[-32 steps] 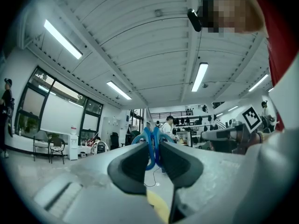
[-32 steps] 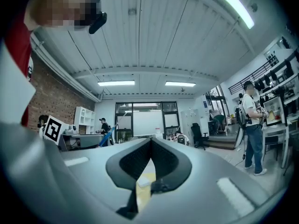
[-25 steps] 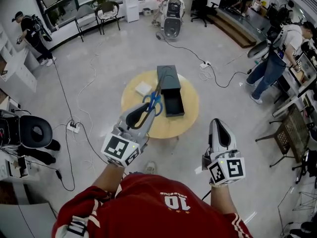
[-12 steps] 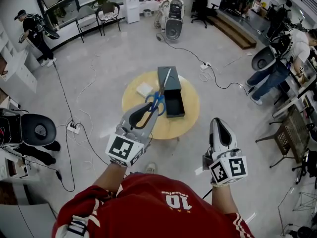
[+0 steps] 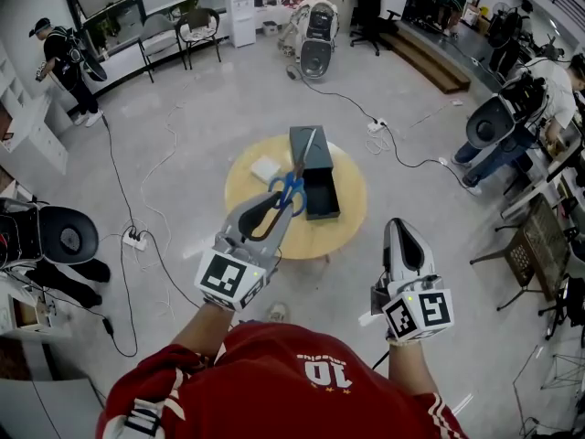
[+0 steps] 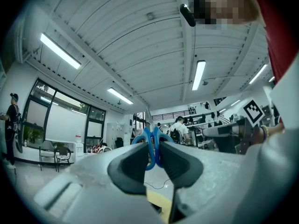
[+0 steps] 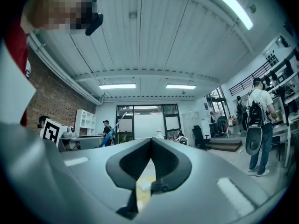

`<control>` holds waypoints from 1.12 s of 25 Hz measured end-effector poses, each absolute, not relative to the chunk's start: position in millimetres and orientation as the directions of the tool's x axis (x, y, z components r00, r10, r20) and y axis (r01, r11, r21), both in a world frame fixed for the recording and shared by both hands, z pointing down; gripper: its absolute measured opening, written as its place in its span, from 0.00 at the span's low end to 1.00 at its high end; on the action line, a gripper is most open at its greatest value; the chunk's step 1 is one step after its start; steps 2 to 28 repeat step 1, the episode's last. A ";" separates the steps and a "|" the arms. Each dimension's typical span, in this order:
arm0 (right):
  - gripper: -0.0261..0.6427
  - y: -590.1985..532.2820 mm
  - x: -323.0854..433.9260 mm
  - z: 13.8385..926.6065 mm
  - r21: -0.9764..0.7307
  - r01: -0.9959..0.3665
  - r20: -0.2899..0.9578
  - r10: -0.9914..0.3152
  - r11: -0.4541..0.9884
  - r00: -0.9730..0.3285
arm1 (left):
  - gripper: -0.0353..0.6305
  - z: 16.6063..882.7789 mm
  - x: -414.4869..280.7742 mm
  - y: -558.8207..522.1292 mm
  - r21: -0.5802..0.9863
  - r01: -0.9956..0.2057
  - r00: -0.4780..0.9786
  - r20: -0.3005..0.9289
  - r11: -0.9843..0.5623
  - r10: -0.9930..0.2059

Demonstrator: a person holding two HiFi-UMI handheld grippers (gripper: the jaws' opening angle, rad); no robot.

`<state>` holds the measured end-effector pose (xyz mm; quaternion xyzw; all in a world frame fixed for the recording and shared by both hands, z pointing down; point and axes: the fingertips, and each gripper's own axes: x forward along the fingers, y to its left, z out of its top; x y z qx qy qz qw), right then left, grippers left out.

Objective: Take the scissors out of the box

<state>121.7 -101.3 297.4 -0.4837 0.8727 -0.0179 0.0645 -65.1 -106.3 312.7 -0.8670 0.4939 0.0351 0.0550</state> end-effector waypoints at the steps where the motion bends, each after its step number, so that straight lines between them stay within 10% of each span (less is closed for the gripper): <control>1: 0.02 -100.4 121.4 296.4 -0.093 -0.841 -0.096 -0.846 0.533 -0.525 | 0.18 311.8 -64.8 -105.5 -0.058 -0.860 0.510 -0.117 -0.507 -0.852; 28: 0.02 -100.4 121.4 296.4 -0.093 -0.841 -0.096 -0.846 0.533 -0.525 | 0.18 311.8 -64.8 -105.5 -0.058 -0.860 0.510 -0.117 -0.507 -0.852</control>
